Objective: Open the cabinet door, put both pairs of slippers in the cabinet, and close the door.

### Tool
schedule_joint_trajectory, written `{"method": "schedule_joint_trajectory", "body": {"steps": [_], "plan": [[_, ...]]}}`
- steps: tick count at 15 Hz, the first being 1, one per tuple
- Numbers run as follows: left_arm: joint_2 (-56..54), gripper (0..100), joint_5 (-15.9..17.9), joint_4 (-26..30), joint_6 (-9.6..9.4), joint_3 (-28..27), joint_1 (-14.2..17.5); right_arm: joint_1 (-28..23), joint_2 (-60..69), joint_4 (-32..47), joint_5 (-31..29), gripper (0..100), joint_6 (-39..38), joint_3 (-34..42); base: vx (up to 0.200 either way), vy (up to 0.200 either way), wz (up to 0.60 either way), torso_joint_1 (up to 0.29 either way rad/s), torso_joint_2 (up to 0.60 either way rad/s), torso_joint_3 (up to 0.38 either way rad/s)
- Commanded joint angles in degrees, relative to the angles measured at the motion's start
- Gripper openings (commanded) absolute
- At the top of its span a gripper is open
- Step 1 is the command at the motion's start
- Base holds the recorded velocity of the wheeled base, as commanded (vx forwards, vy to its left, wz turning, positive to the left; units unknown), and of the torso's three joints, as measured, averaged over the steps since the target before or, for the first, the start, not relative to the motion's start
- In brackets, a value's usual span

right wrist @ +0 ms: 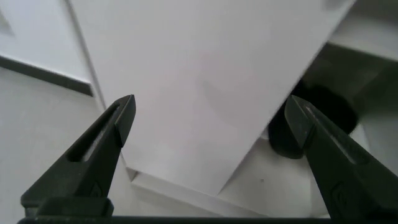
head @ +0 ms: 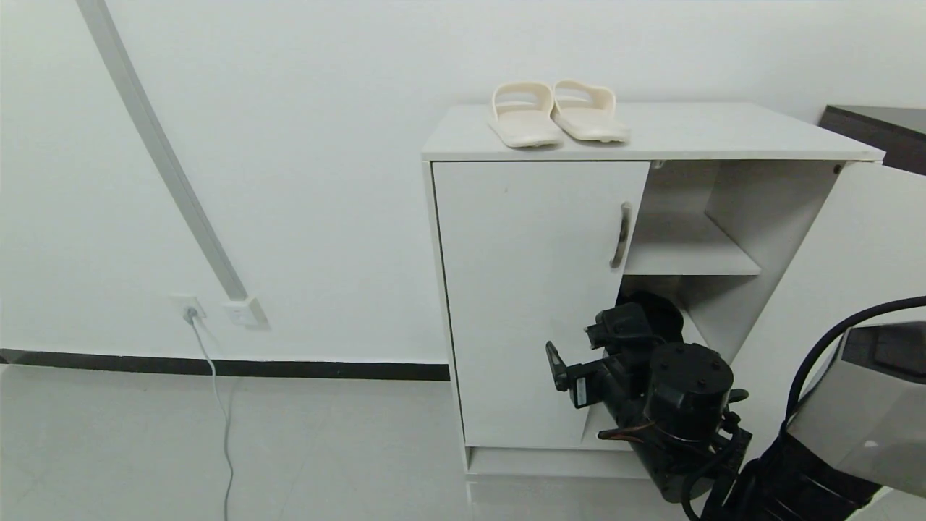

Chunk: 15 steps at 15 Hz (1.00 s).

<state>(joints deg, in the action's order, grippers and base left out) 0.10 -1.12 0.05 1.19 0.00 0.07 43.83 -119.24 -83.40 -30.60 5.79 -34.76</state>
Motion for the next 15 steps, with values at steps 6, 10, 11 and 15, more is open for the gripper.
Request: {"method": "schedule_joint_trajectory", "body": {"steps": [6,10,11,15], "plan": [[-0.01,0,-0.02,0.04,0.04,0.00,0.01,0.12,-0.30,-0.10,0.01,100,0.01,0.04,0.000,0.000,0.00,0.141,-0.47,-0.330],[-0.01,0,-0.02,0.04,0.04,0.00,0.01,0.12,-0.30,-0.10,0.01,100,0.01,0.04,0.000,0.000,0.00,0.177,-0.49,-0.316],[-0.01,0,-0.02,0.04,0.04,0.00,0.01,0.12,-0.30,-0.10,0.01,100,0.01,0.04,0.000,0.000,0.00,0.193,-0.49,-0.310],[-0.01,0,-0.02,0.04,0.04,0.00,0.01,-0.58,-0.56,-0.10,0.10,100,0.01,0.04,0.000,0.000,0.00,0.206,-0.52,-0.316]]}}
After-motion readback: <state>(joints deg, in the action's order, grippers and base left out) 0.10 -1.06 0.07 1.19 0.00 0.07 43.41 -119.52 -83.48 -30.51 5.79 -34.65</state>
